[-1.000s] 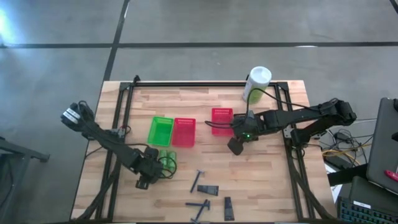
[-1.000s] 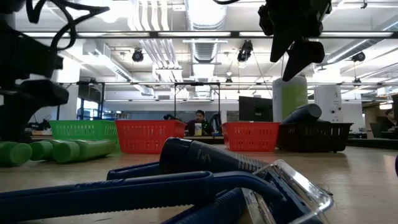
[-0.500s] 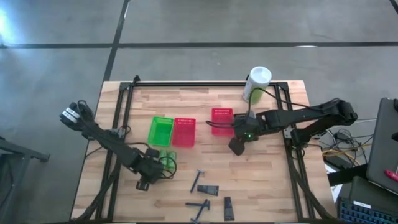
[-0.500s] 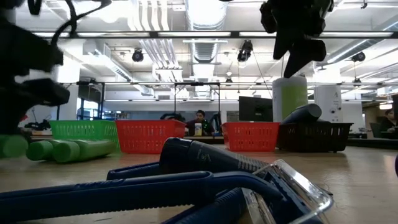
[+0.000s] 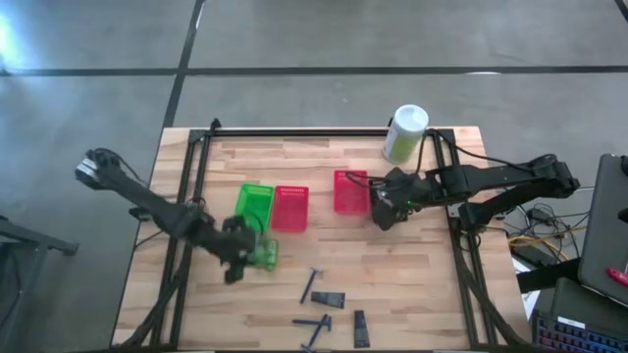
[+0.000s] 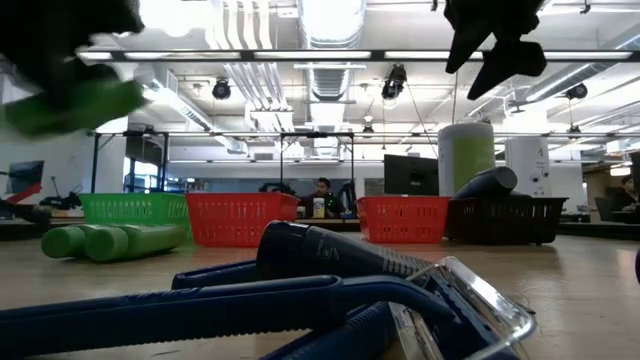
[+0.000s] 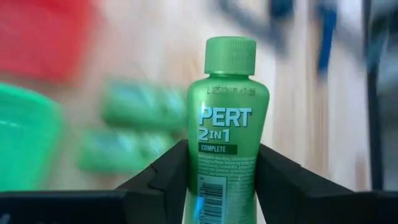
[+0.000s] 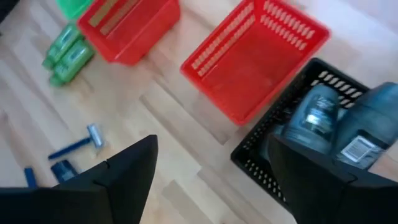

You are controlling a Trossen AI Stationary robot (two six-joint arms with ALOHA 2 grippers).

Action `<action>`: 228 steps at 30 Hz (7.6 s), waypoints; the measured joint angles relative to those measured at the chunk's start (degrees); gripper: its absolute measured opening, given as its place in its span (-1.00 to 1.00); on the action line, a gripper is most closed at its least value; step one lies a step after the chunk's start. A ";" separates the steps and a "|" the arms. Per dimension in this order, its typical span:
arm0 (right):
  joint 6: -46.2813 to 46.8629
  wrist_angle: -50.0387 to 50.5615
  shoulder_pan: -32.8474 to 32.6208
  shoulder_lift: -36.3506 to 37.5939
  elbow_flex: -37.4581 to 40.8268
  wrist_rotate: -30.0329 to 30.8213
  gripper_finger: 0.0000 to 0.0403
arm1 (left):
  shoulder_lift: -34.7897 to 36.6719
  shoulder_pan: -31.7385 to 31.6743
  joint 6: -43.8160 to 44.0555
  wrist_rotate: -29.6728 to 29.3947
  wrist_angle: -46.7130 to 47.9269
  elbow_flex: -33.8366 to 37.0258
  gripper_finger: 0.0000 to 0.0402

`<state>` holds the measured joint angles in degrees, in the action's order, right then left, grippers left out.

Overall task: Pick & Place Travel size toiletries
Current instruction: Put the green shampoo into the left red basket, then put the black shaving cream into the right red basket

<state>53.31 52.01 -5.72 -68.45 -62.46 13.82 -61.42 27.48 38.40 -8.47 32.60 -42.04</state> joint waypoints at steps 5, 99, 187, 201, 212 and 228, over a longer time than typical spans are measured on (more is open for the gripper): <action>0.69 0.13 0.00 0.29 0.00 2.82 0.56 | 6.80 -14.45 10.97 -5.24 -5.36 0.55 -0.24; -2.74 0.52 0.00 -0.32 0.70 8.27 0.60 | -23.86 -0.26 59.90 -4.43 4.92 -3.38 -0.38; 17.40 -8.75 -15.55 -26.42 -10.60 -24.67 0.39 | -11.97 -2.25 18.91 0.89 13.47 -11.47 0.03; 46.14 1.32 -23.39 -46.64 -28.32 -27.64 0.78 | -6.28 -2.14 5.41 -2.03 13.12 -11.13 0.03; 47.60 2.11 -26.00 -54.28 -32.58 -27.89 0.62 | -0.19 -1.77 4.45 -2.14 13.87 -11.12 0.03; 53.08 -1.50 -26.95 -55.27 -29.24 -28.69 0.43 | 0.73 -0.06 6.70 -3.58 13.77 -11.06 0.03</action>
<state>106.39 50.51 -32.67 -123.72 -91.70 -14.87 -60.69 27.42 45.10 -12.05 46.37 -53.10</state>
